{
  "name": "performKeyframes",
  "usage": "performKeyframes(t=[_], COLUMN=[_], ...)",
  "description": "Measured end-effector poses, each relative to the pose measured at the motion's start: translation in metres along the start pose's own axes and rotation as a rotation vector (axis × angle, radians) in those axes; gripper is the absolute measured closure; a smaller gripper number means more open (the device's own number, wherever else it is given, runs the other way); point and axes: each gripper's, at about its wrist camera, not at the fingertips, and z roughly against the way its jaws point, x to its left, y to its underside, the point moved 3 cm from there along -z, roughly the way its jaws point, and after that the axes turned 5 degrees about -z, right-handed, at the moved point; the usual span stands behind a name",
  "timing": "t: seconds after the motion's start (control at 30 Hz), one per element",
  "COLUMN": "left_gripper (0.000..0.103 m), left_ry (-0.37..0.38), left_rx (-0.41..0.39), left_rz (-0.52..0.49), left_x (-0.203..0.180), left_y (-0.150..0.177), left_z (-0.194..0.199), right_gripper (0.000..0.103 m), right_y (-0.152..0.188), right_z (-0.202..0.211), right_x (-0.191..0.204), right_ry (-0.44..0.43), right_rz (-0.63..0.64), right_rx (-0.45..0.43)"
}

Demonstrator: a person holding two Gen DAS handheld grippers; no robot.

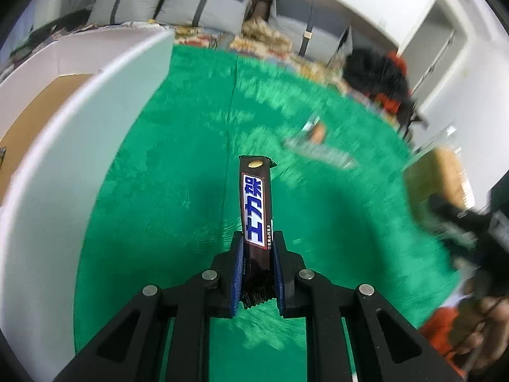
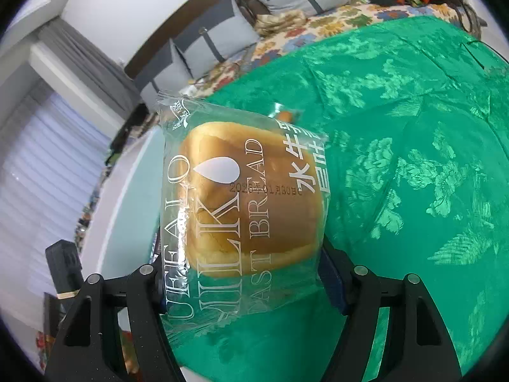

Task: Organize snacks
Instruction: 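Carry both snacks into the white box and open both grippers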

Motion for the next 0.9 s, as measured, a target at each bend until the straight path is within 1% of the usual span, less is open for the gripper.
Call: performKeyframes(t=[0.03,0.1,0.13,0.2,0.23,0.3,0.33,0.4,0.43,0.47,0.5,0.53,0.57,0.63,0.7,0.73,0.8,0.83,0.87,0.9], left_gripper=[0.087,0.087,0.087,0.087,0.087,0.087,0.087,0.086,0.080,0.072,0.044,0.022,0.020,0.018,0.018,0.018,0.018,0.018,0.018,0.018], left_ry=[0.022,0.041,0.040,0.028,0.009,-0.055,-0.097,-0.224,-0.260,-0.322,-0.356,-0.416,-0.442,-0.484,-0.478,-0.469,-0.445,-0.420,-0.390,-0.355], left_rx=[-0.030,-0.071,-0.097,-0.139,-0.159,-0.189,-0.199,-0.191,-0.185,-0.159,-0.136,-0.103,-0.104,-0.126,-0.145,-0.161,-0.172,-0.180,-0.193,-0.210], left_rz=[0.018,0.031,0.040,0.058,0.069,0.092,0.101,0.124,0.133,0.152,0.166,0.198,0.214,0.245,0.279,0.312,0.354,0.370,0.379,0.382], left_x=[0.001,0.005,0.012,0.031,0.044,0.077,0.095,0.139,0.153,0.178,0.191,0.214,0.225,0.243,0.253,0.259,0.262,0.261,0.258,0.252], left_y=[-0.004,-0.013,-0.019,-0.029,-0.034,-0.041,-0.044,-0.046,-0.044,-0.043,-0.041,-0.034,-0.031,-0.019,-0.007,0.000,0.008,0.011,0.011,0.010], left_z=[0.018,0.043,0.062,0.090,0.104,0.131,0.140,0.155,0.159,0.160,0.157,0.160,0.163,0.176,0.188,0.192,0.196,0.196,0.197,0.199], right_gripper=[0.029,0.029,0.029,0.028,0.028,0.028,0.028,0.026,0.025,0.024,0.024,0.024,0.024,0.024,0.024,0.024,0.024,0.024,0.024,0.022], right_y=[0.000,-0.004,-0.006,-0.007,-0.006,-0.001,0.004,0.017,0.023,0.031,0.037,0.043,0.049,0.056,0.058,0.057,0.060,0.063,0.070,0.075], right_z=[0.002,0.005,0.005,0.002,-0.003,-0.013,-0.021,-0.042,-0.056,-0.073,-0.090,-0.107,-0.123,-0.138,-0.142,-0.145,-0.160,-0.164,-0.171,-0.180], right_x=[0.010,0.046,0.062,0.113,0.149,0.201,0.230,0.283,0.307,0.328,0.343,0.357,0.367,0.377,0.378,0.379,0.376,0.376,0.378,0.377], right_ry=[-0.005,-0.030,-0.044,-0.091,-0.128,-0.178,-0.208,-0.239,-0.226,-0.199,-0.174,-0.149,-0.128,-0.108,-0.123,-0.132,-0.114,-0.112,-0.071,0.021], right_rz=[0.013,0.068,0.091,0.164,0.217,0.295,0.335,0.409,0.448,0.487,0.515,0.540,0.556,0.556,0.541,0.535,0.518,0.530,0.603,0.662], right_rx=[-0.002,-0.001,0.001,0.009,0.019,0.028,0.043,0.078,0.092,0.111,0.136,0.174,0.215,0.253,0.269,0.290,0.392,0.416,0.436,0.451])
